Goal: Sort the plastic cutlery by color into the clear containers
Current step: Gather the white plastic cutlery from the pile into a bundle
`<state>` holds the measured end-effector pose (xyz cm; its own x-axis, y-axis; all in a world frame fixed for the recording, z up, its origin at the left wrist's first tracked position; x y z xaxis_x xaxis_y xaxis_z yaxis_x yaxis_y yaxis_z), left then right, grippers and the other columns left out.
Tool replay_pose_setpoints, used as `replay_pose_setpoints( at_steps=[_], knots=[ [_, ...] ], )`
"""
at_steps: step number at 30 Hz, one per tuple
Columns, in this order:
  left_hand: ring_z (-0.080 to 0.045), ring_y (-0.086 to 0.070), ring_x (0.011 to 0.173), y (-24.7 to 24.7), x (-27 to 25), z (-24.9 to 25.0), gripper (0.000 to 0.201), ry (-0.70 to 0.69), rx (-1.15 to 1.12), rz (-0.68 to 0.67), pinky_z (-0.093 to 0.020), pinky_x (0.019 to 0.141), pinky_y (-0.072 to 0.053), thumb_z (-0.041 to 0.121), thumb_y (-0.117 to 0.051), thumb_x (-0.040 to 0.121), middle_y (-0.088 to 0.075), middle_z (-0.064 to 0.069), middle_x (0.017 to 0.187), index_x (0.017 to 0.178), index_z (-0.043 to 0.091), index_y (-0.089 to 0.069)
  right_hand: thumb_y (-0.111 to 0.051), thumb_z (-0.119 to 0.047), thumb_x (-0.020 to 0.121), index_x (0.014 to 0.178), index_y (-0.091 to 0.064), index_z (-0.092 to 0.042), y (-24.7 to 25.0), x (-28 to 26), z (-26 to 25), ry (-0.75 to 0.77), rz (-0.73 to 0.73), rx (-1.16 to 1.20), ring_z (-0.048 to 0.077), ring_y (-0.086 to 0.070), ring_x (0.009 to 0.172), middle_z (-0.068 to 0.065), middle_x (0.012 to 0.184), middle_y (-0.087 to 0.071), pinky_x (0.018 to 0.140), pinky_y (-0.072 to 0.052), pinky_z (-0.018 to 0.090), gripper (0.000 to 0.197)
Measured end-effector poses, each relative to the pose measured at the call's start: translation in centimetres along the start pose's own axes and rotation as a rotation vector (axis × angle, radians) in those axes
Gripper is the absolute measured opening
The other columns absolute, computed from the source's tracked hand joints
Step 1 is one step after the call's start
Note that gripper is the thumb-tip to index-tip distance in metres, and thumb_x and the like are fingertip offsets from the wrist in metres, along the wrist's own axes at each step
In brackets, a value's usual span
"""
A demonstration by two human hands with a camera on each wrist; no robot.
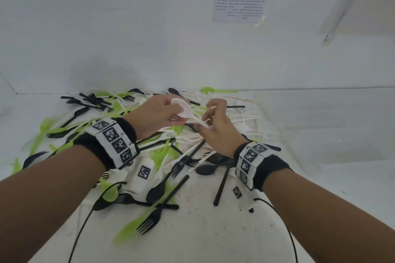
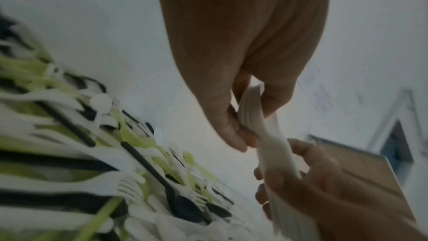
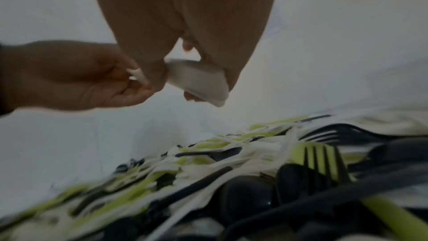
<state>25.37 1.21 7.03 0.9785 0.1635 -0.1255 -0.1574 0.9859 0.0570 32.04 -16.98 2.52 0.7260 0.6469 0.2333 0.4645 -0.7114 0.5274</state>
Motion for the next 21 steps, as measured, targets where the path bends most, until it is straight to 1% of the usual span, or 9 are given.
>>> replay_pose_setpoints(
  at_steps=[2,4,6,8,10,14,16,19,21],
  knots=[
    [-0.017,-0.071,0.103,-0.4,-0.4,0.3,0.027,-0.103,0.136,-0.022,-0.026,0.085,-0.059,-0.004,-0.058,0.096,-0.067,-0.007,0.116,0.118,0.006,-0.069,-0.066,-0.034,0.097,0.125,-0.042,-0.024,1.2,-0.2,-0.2,-0.11,-0.131,-0.121,0.018,-0.061,0.075,-0.001,0.104,-0.057,0.06,-0.052,0.029,0.038],
    [-0.01,-0.068,0.098,-0.8,-0.4,0.5,0.03,-0.208,0.39,-0.055,-0.023,0.081,-0.056,0.0,-0.065,0.092,-0.068,0.001,0.114,0.117,0.016,-0.07,-0.061,-0.042,0.099,0.12,-0.052,-0.022,2.9,-0.4,-0.4,-0.102,-0.222,-0.39,0.022,-0.061,0.084,-0.001,0.099,-0.062,0.072,-0.051,0.037,0.03],
    [-0.005,-0.067,0.095,-1.7,0.1,0.6,0.032,-0.289,0.557,-0.095,-0.02,0.078,-0.051,0.004,-0.069,0.091,-0.069,0.006,0.113,0.116,0.023,-0.069,-0.055,-0.043,0.101,0.12,-0.052,-0.023,4.9,-0.9,-0.5,-0.052,-0.198,-0.592,0.024,-0.059,0.096,-0.001,0.104,-0.063,0.082,-0.048,0.041,0.028],
    [-0.006,-0.067,0.1,-3.5,0.9,0.6,0.032,-0.339,0.573,-0.144,-0.021,0.081,-0.054,0.004,-0.07,0.092,-0.069,0.008,0.116,0.118,0.023,-0.066,-0.052,-0.043,0.102,0.126,-0.05,-0.024,7.0,-1.7,-0.1,-0.034,-0.161,-0.733,0.026,-0.057,0.108,0.0,0.119,-0.063,0.09,-0.046,0.045,0.03],
    [-0.006,-0.066,0.105,-6.3,1.6,0.7,0.032,-0.414,0.642,-0.167,-0.022,0.082,-0.056,0.006,-0.069,0.092,-0.068,0.012,0.116,0.119,0.023,-0.064,-0.05,-0.043,0.103,0.131,-0.048,-0.024,9.2,-2.8,1.0,-0.062,-0.147,-0.829,0.028,-0.055,0.115,0.002,0.127,-0.061,0.092,-0.045,0.046,0.034],
    [-0.008,-0.065,0.102,-12.9,3.7,0.7,0.032,-0.495,0.701,-0.182,-0.017,0.078,-0.052,0.01,-0.069,0.091,-0.069,0.015,0.113,0.118,0.026,-0.062,-0.047,-0.046,0.103,0.132,-0.045,-0.027,14.5,-5.4,4.5,-0.134,-0.134,-0.882,0.027,-0.053,0.112,0.002,0.122,-0.059,0.093,-0.041,0.044,0.035],
    [-0.01,-0.065,0.1,-16.7,4.9,0.4,0.032,-0.494,0.713,-0.194,-0.019,0.081,-0.05,0.01,-0.069,0.09,-0.069,0.014,0.111,0.117,0.027,-0.061,-0.048,-0.046,0.103,0.13,-0.046,-0.027,17.5,-6.8,6.5,-0.155,-0.132,-0.874,0.026,-0.052,0.109,0.0,0.117,-0.059,0.091,-0.04,0.043,0.032],
    [-0.01,-0.064,0.097,-22.8,6.3,0.2,0.031,-0.482,0.716,-0.201,-0.017,0.078,-0.048,0.01,-0.069,0.089,-0.069,0.013,0.106,0.115,0.026,-0.061,-0.05,-0.043,0.102,0.123,-0.048,-0.029,22.1,-8.9,9.8,-0.181,-0.155,-0.833,0.025,-0.05,0.105,-0.006,0.104,-0.053,0.089,-0.039,0.043,0.025],
    [-0.01,-0.064,0.093,-26.7,6.9,0.0,0.03,-0.463,0.741,-0.192,-0.015,0.073,-0.047,0.014,-0.07,0.088,-0.068,0.013,0.103,0.112,0.028,-0.06,-0.051,-0.042,0.102,0.12,-0.048,-0.029,24.9,-10.2,12.0,-0.201,-0.179,-0.814,0.025,-0.049,0.103,-0.007,0.101,-0.052,0.09,-0.039,0.044,0.022]
  ],
)
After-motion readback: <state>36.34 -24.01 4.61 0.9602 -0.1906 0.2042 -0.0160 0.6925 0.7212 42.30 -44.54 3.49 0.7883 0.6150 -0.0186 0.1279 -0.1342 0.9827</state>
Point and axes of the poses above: each hand's wrist, its own x-axis towards the middle knuckle, its own y-axis out of the back of the hand, z = x × y, the point moved 2 cm from there along x, towards the middle knuckle
